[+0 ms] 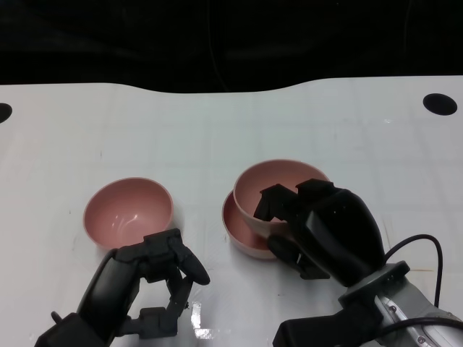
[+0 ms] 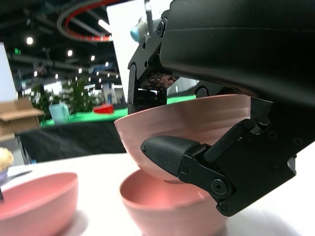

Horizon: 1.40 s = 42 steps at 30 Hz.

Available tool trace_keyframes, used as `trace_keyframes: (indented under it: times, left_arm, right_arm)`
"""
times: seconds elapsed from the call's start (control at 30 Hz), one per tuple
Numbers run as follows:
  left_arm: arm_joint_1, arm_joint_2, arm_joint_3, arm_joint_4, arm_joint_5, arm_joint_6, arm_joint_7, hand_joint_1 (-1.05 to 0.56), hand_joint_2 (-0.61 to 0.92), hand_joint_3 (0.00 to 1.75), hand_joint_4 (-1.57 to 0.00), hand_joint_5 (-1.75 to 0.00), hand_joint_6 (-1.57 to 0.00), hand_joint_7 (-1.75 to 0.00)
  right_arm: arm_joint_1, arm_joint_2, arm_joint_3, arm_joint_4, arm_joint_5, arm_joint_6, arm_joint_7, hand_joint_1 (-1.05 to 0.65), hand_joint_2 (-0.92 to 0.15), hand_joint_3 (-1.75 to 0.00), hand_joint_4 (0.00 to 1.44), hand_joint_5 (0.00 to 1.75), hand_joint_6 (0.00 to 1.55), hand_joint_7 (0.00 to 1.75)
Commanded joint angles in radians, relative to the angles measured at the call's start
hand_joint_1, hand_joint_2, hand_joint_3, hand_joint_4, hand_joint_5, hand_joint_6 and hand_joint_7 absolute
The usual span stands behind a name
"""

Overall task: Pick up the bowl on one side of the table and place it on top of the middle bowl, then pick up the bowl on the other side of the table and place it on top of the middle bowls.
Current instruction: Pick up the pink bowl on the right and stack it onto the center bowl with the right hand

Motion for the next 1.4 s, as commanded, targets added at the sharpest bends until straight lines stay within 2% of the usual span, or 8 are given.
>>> trace_keyframes:
  times: [0.03, 0.13, 0.27, 0.37, 0.57, 0.73, 1.1, 1.4]
  left_arm:
    - [0.013, 0.005, -0.001, -0.018, 0.0, 0.017, 0.011, -0.16, 0.42, 1.22, -0.76, -1.66, -0.76, -1.27]
    - [0.013, 0.006, -0.003, -0.015, 0.007, 0.006, 0.013, -0.15, 0.42, 1.23, -0.76, -1.65, -0.76, -1.27]
    - [0.013, 0.005, -0.003, -0.017, 0.007, 0.01, 0.012, -0.16, 0.42, 1.23, -0.75, -1.65, -0.76, -1.26]
    - [0.014, 0.005, -0.003, -0.02, 0.013, 0.012, 0.015, -0.17, 0.42, 1.22, -0.76, -1.64, -0.76, -1.27]
    - [0.017, 0.003, -0.005, -0.027, 0.012, 0.02, 0.014, -0.17, 0.42, 1.22, -0.77, -1.63, -0.77, -1.26]
    - [0.016, 0.004, -0.005, -0.026, 0.01, 0.016, 0.012, -0.16, 0.43, 1.22, -0.76, -1.62, -0.77, -1.26]
    - [0.011, 0.004, -0.004, -0.02, 0.014, 0.01, 0.015, -0.15, 0.42, 1.23, -0.76, -1.62, -0.77, -1.25]
    - [-0.005, 0.004, 0.001, -0.002, 0.013, 0.008, 0.016, -0.15, 0.41, 1.25, -0.76, -1.64, -0.77, -1.26]
  right_arm:
    - [-0.032, -0.004, 0.009, 0.052, 0.004, -0.014, -0.017, -0.1, -0.21, -1.25, 0.97, 1.75, 0.77, 1.7]
    - [-0.048, -0.008, 0.02, 0.087, 0.007, -0.013, 0.025, -0.15, -0.3, -1.15, 0.91, 1.66, 0.83, 1.31]
    - [-0.065, -0.009, 0.028, 0.117, 0.039, -0.016, 0.11, -0.24, -0.66, -0.57, 0.93, 1.04, 1.02, 0.41]
    - [-0.074, -0.007, 0.035, 0.121, 0.048, 0.011, 0.188, -0.3, -0.83, -0.27, 0.73, 0.67, 0.9, 0.08]
    - [-0.076, -0.014, 0.049, 0.099, 0.035, 0.056, 0.269, -0.46, -0.92, -0.11, 0.41, 0.28, 0.54, 0.0]
    - [-0.059, -0.02, 0.049, 0.048, 0.03, 0.095, 0.316, -0.58, -0.92, -0.14, 0.23, 0.21, 0.35, 0.0]
    - [0.013, -0.063, 0.01, -0.109, 0.044, 0.108, 0.319, -0.68, -0.92, -0.21, 0.16, 0.24, 0.28, 0.0]
    - [0.095, -0.116, -0.054, -0.249, 0.079, 0.054, 0.296, -0.65, -0.92, -0.24, 0.0, 0.59, 0.26, 0.03]
